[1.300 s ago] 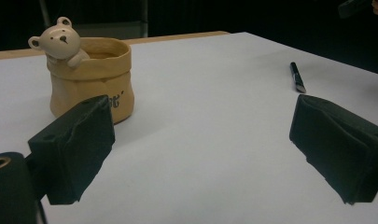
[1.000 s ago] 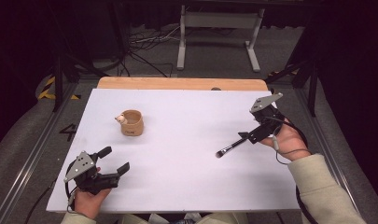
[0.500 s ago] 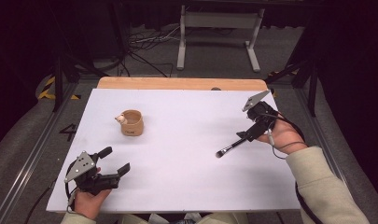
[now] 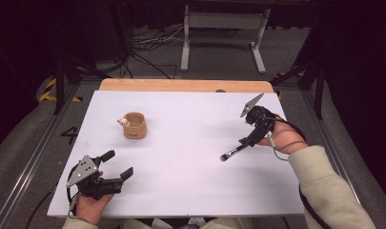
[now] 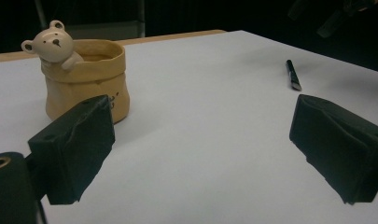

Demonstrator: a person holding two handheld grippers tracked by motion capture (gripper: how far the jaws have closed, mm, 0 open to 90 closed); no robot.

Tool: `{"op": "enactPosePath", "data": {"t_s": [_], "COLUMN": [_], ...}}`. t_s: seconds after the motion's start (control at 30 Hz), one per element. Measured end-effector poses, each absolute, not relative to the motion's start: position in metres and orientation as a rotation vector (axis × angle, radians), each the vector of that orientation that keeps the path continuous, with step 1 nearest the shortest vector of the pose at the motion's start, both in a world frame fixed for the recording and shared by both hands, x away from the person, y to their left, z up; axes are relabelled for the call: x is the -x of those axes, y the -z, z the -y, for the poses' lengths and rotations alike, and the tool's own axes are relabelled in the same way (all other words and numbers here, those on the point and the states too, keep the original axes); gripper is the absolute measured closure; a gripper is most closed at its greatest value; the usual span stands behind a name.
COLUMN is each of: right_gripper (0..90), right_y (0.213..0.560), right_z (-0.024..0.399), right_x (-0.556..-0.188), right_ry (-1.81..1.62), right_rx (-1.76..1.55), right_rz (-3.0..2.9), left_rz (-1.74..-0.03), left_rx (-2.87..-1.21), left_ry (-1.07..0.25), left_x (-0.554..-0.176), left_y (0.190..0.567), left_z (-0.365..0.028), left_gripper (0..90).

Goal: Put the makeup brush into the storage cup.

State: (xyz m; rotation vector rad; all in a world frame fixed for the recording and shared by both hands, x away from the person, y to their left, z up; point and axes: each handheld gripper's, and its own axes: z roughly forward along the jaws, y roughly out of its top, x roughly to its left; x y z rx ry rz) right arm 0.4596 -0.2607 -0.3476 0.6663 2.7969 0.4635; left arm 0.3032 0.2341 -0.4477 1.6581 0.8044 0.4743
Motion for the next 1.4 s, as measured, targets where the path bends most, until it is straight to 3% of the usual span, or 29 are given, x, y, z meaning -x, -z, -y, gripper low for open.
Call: {"op": "enactPosePath", "data": {"t_s": [1.4], "right_gripper": [10.4], "right_y": [0.404], "right_z": [0.253], "right_x": [-0.468], "right_ry": [-0.32], "right_rx": [-0.673], "right_rz": [-2.934], "left_rz": [-0.806], "left_rx": [-1.665], "left_ry": [-0.461], "left_x": [-0.304], "left_y": [0.449], "left_z": [-0.234], "left_gripper": [7.1]}}
